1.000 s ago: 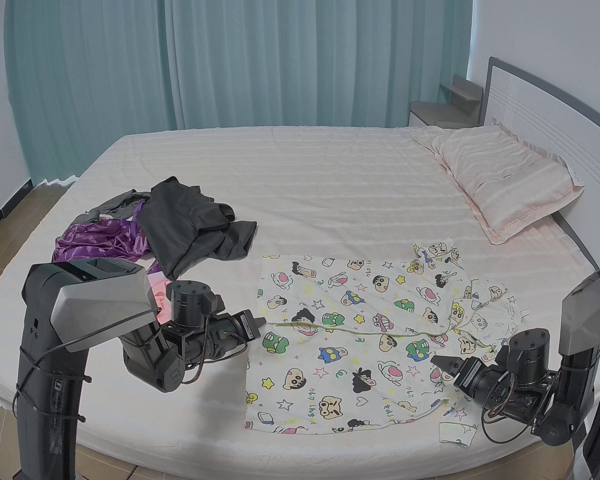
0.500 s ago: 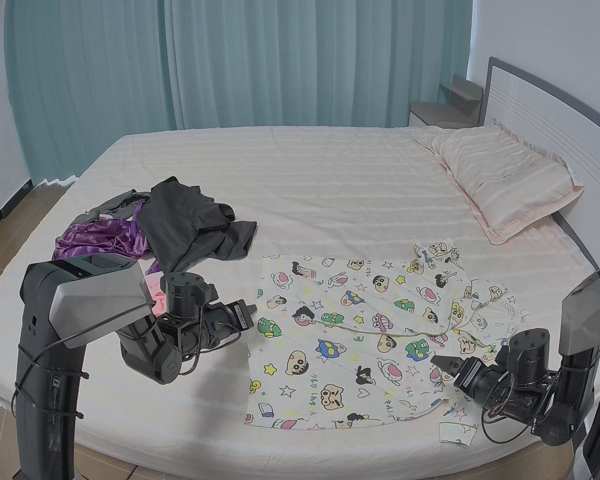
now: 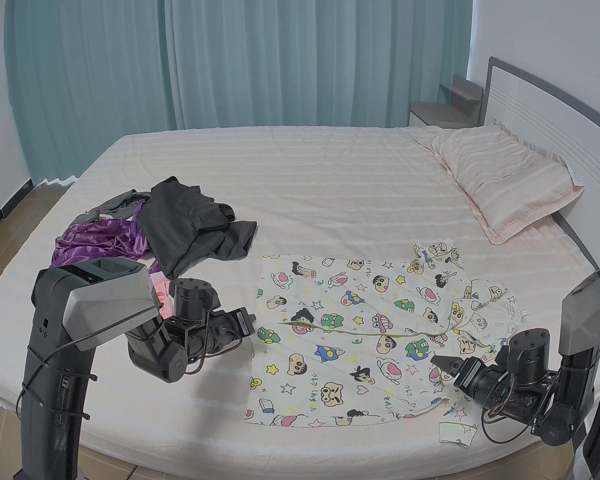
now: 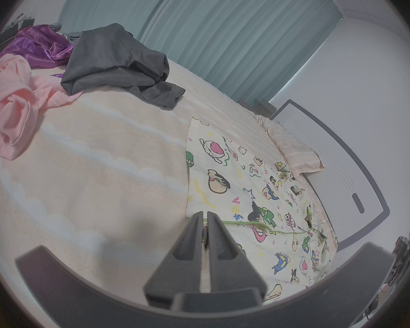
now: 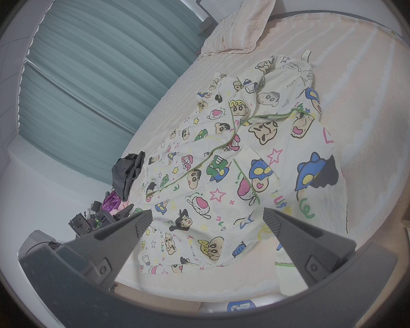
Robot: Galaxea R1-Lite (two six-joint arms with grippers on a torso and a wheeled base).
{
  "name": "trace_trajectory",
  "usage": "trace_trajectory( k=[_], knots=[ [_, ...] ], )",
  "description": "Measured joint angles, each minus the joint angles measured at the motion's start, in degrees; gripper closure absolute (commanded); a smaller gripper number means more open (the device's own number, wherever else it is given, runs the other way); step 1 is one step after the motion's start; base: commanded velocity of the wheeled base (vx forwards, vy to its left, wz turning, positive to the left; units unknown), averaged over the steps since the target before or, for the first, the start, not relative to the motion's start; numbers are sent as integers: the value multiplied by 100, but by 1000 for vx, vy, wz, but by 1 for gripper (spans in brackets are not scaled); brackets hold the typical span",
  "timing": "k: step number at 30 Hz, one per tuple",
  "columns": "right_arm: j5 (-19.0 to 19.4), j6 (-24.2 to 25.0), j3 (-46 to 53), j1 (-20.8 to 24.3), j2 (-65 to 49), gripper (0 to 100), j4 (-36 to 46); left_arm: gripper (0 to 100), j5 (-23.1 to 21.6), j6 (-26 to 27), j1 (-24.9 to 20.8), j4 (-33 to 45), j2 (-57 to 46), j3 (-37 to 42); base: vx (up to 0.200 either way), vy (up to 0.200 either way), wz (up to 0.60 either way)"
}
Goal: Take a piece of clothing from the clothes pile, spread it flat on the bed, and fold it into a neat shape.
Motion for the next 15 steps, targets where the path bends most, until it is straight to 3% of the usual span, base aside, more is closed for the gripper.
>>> trace_trajectory(
  k=[7,15],
  knots=[
    [-2,0,0,0,0,0,0,0,17,-210,91,63,-113,-17,0,0,0],
    [-10,-28,0,-37,-6,0,0,0,-66,-862,389,394,-813,440,0,0,0]
  ],
)
